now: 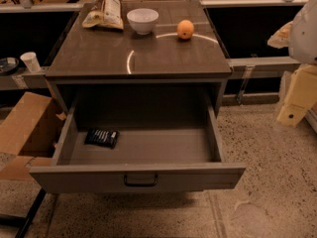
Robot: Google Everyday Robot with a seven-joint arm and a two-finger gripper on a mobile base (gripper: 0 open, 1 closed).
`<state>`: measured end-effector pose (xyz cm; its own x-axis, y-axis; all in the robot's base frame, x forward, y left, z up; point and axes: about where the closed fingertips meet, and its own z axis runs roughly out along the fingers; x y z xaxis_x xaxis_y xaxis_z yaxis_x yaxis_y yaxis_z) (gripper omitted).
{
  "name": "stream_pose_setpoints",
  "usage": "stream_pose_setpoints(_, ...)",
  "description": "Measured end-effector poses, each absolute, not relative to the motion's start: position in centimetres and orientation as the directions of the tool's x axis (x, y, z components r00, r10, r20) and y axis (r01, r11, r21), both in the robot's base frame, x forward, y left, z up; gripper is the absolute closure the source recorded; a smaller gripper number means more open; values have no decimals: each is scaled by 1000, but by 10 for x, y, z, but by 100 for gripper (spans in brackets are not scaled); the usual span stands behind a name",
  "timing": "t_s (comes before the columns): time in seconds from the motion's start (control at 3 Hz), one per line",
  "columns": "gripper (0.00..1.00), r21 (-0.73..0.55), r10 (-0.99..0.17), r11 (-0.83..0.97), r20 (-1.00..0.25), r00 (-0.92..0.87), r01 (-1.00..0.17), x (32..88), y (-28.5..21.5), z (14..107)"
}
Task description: Pick rxbar blueberry from top drawer and place on counter
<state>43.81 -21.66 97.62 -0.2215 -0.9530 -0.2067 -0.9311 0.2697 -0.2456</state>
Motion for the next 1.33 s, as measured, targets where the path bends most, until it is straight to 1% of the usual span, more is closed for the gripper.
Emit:
stream_pose_setpoints(0.33,0,-245,-953,269,-207,-221,-931,438,-217,976)
stream_pose_setpoints(0.67,0,-215,-953,234,-243,-180,-948,459,-199,944)
stream_pose_setpoints(1.33,0,-137,-910,163,-403,-95,-977,507,-95,896)
